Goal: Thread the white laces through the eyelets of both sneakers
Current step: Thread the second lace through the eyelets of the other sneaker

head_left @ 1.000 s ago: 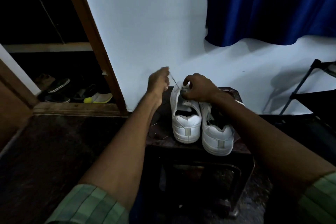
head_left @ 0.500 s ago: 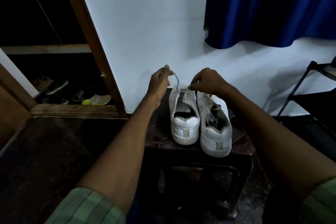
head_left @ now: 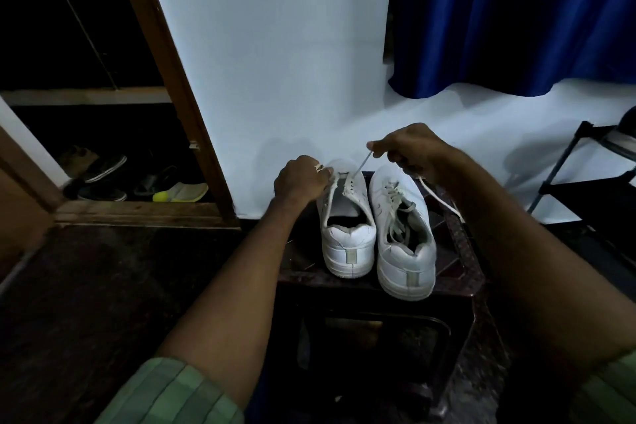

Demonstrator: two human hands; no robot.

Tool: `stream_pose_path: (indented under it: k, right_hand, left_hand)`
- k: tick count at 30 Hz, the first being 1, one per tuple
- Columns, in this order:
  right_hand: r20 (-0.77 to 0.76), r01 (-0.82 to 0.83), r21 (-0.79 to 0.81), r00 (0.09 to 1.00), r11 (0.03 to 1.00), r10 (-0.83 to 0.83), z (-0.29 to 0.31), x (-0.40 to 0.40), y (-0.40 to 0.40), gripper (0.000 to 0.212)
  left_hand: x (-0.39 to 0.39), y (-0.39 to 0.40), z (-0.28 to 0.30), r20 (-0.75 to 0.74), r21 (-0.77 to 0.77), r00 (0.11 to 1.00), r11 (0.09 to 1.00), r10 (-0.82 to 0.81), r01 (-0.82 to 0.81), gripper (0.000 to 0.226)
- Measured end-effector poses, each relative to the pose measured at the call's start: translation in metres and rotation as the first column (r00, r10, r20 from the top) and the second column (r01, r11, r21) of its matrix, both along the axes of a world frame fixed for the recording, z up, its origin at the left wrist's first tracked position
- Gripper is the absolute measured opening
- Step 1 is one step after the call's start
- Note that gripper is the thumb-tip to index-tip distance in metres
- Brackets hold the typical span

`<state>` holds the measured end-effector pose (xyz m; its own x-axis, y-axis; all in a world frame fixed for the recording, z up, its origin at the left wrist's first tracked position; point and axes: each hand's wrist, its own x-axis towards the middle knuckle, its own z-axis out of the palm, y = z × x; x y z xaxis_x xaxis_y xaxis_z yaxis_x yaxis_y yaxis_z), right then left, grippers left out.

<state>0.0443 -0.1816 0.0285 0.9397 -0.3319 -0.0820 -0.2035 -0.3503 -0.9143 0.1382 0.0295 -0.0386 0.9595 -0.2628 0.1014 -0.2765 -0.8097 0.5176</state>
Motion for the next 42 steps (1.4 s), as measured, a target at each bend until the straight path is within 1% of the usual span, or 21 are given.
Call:
stream_pose_path:
  k: [6, 8, 9, 11, 12, 14, 16, 17, 18, 21, 22, 23, 26, 28, 30, 32, 33, 35, 37, 40, 42]
  right_hand:
    - [-0.036, -0.183, -0.099, 0.983, 0.978, 0.181, -0.017, 0.000, 0.021, 0.020]
    - [-0.053, -0.230, -0.224, 0.973, 0.947, 0.224, -0.024, 0.004, 0.028, 0.020]
    - [-0.056, -0.239, -0.313, 0.971, 0.919, 0.233, -0.027, 0.006, 0.031, 0.021]
    - [-0.063, -0.239, -0.455, 0.970, 0.858, 0.237, -0.030, 0.009, 0.037, 0.024]
    - [-0.069, -0.236, -0.490, 0.970, 0.839, 0.233, -0.031, 0.010, 0.040, 0.025]
    - [-0.086, -0.242, -0.530, 0.969, 0.812, 0.233, -0.034, 0.012, 0.043, 0.028]
    - [-0.113, -0.259, -0.573, 0.965, 0.778, 0.239, -0.034, 0.012, 0.047, 0.030]
    - [-0.120, -0.266, -0.593, 0.963, 0.760, 0.243, -0.034, 0.013, 0.049, 0.031]
    - [-0.122, -0.267, -0.603, 0.962, 0.752, 0.244, -0.034, 0.013, 0.050, 0.031]
    - [-0.102, -0.243, -0.571, 0.969, 0.784, 0.226, -0.030, 0.010, 0.047, 0.027]
    - [-0.095, -0.240, -0.537, 0.970, 0.808, 0.224, -0.029, 0.009, 0.045, 0.024]
    - [-0.084, -0.238, -0.488, 0.970, 0.840, 0.226, -0.026, 0.008, 0.043, 0.022]
    - [0.027, -0.159, -0.158, 0.986, 0.975, 0.166, -0.013, 0.002, 0.036, 0.022]
    - [0.103, -0.090, -0.022, 0.990, 0.996, 0.092, -0.001, 0.000, 0.028, 0.021]
    - [0.154, -0.080, -0.058, 0.984, 0.995, 0.088, 0.005, 0.001, 0.024, 0.021]
    - [0.169, -0.183, -0.171, 0.963, 0.968, 0.212, 0.006, -0.003, 0.030, 0.037]
    - [0.163, -0.243, -0.235, 0.945, 0.941, 0.284, 0.003, -0.004, 0.035, 0.033]
    - [0.137, -0.292, -0.333, 0.925, 0.896, 0.353, -0.004, -0.004, 0.046, 0.005]
    - [0.156, -0.258, -0.300, 0.937, 0.918, 0.314, -0.002, -0.005, 0.054, 0.022]
    - [0.205, -0.084, 0.089, 0.977, 0.993, 0.064, 0.009, -0.007, 0.051, 0.013]
    - [0.162, 0.047, 0.413, 0.979, 0.910, -0.124, 0.016, -0.007, 0.040, 0.010]
  left_hand:
    - [0.000, 0.005, -0.004, -0.090, 0.021, 0.995, 0.999, -0.040, 0.042, 0.061]
    - [-0.004, 0.002, 0.001, -0.119, -0.156, 0.989, 0.986, -0.083, 0.064, 0.058]
    - [-0.004, -0.001, 0.003, -0.161, -0.334, 0.981, 0.941, -0.110, 0.051, 0.052]
    - [-0.006, -0.003, 0.011, -0.280, -0.689, 0.949, 0.719, -0.143, -0.095, 0.036]
    - [-0.008, -0.002, 0.017, -0.324, -0.793, 0.931, 0.584, -0.168, -0.171, 0.033]
    - [-0.007, -0.001, 0.027, -0.373, -0.900, 0.881, 0.344, -0.290, -0.268, 0.037]
    - [-0.007, 0.000, 0.036, -0.371, -0.928, 0.816, 0.194, -0.442, -0.317, 0.042]
    - [-0.009, 0.001, 0.038, -0.371, -0.929, 0.798, 0.199, -0.474, -0.313, 0.043]
    - [-0.013, 0.002, 0.040, -0.379, -0.922, 0.800, 0.268, -0.466, -0.280, 0.042]
    - [-0.018, -0.001, 0.032, -0.241, -0.706, 0.946, 0.708, -0.218, -0.017, 0.044]
    - [-0.018, -0.002, 0.028, -0.139, -0.607, 0.976, 0.793, -0.166, 0.048, 0.048]
    - [-0.019, -0.003, 0.025, -0.072, -0.566, 0.985, 0.819, -0.159, 0.091, 0.049]
    - [-0.025, -0.003, 0.033, -0.095, -0.701, 0.974, 0.708, -0.205, 0.081, 0.041]
    - [-0.027, -0.003, 0.043, -0.087, -0.745, 0.973, 0.663, -0.213, 0.079, 0.037]
    - [-0.031, -0.001, 0.050, -0.049, -0.737, 0.965, 0.662, -0.259, 0.140, 0.033]
    - [-0.037, 0.000, 0.053, 0.012, -0.701, 0.946, 0.672, -0.324, 0.239, 0.030]
    - [-0.040, -0.001, 0.053, 0.052, -0.673, 0.936, 0.680, -0.349, 0.292, 0.028]
    - [-0.044, -0.003, 0.053, 0.118, -0.611, 0.933, 0.716, -0.340, 0.339, 0.027]
    - [-0.042, -0.001, 0.052, 0.160, -0.558, 0.951, 0.770, -0.266, 0.309, 0.033]
    - [-0.040, 0.008, 0.054, 0.067, -0.579, 0.976, 0.789, -0.205, 0.205, 0.058]
    - [-0.042, 0.014, 0.056, -0.040, -0.645, 0.967, 0.746, -0.250, 0.166, 0.057]
